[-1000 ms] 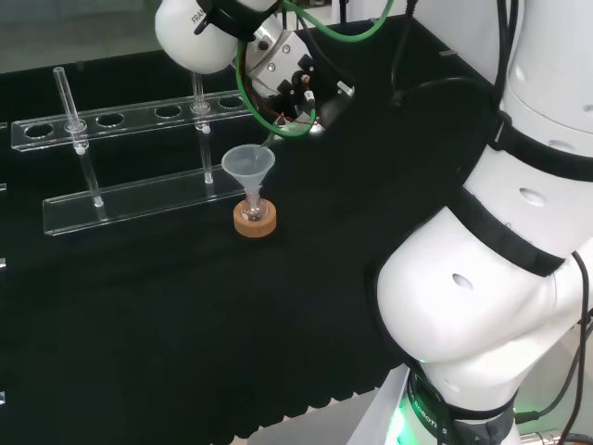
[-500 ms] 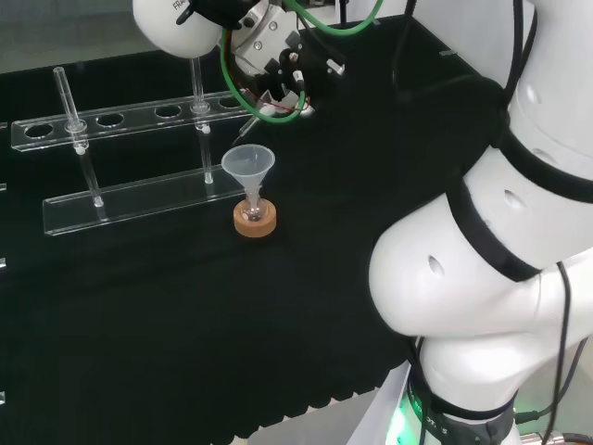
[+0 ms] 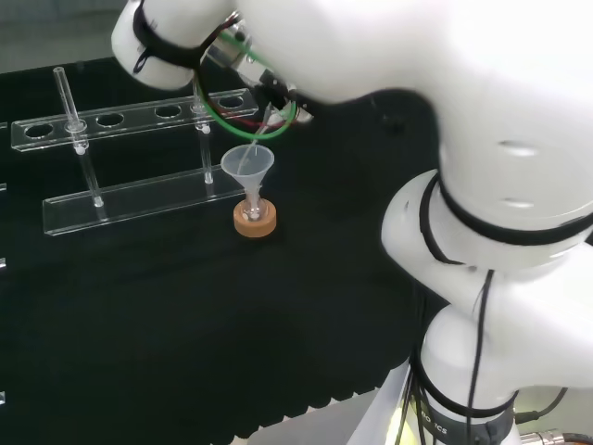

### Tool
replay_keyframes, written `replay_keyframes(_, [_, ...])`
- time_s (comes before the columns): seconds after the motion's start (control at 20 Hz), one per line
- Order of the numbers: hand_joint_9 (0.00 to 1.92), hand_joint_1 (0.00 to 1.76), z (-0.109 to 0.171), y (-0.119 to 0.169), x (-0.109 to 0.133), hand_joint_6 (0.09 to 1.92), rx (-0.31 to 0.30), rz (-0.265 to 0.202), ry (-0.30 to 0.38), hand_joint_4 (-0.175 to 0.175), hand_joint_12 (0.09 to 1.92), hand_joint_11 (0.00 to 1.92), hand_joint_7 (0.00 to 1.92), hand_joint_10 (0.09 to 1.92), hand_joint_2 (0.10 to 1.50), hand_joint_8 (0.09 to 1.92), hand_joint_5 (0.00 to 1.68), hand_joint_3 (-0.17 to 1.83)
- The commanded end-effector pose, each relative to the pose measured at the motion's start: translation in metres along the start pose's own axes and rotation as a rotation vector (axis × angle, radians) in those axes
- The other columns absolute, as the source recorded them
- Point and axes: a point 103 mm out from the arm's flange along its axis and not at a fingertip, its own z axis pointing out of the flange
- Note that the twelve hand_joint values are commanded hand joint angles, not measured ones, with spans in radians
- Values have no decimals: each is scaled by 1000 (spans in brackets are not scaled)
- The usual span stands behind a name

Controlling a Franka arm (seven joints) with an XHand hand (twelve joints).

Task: Pour all the NaCl from the weighing funnel into the round-bottom flask.

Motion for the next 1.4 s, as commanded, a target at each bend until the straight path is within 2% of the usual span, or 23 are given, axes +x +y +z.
replay_keyframes(0.05, [926, 1125, 7, 4, 16, 256, 92, -9, -14, 175, 1128, 709, 529, 336, 1027, 589, 1428, -175])
replay_keyframes(0.15, [927, 1125, 15, 7, 15, 256, 43, -27, -6, 175, 1128, 710, 529, 335, 1027, 589, 1428, -175])
replay_keyframes(0.25, [927, 1126, 15, 6, 14, 255, 22, -31, 3, 175, 1127, 710, 528, 335, 1027, 589, 1429, -175])
replay_keyframes(0.35, [927, 1126, 14, 7, 12, 255, -9, -64, -1, 175, 1127, 711, 527, 335, 1027, 589, 1429, -175])
replay_keyframes(0.45, [927, 1126, 11, 9, 15, 254, -9, -73, -21, 175, 1126, 711, 527, 335, 1027, 589, 1429, -175])
replay_keyframes(0.55, [927, 1126, 12, 7, 15, 254, 37, -30, -30, 175, 1126, 711, 527, 335, 1027, 589, 1429, -175])
replay_keyframes(0.65, [927, 1126, 9, 9, 18, 253, 17, -45, 2, 175, 1125, 712, 526, 335, 1027, 589, 1430, -175])
replay_keyframes(0.8, [927, 1126, 6, 10, 24, 253, -3, -50, -21, 175, 1125, 712, 526, 335, 1027, 589, 1430, -175])
replay_keyframes(1.15, [926, 1126, -1, 8, 29, 250, -20, -61, -108, 175, 1123, 713, 523, 334, 1027, 589, 1431, -175])
replay_keyframes(1.4, [924, 1126, -10, 7, 32, 248, -14, -45, -168, 175, 1122, 714, 520, 333, 1027, 588, 1432, -175])
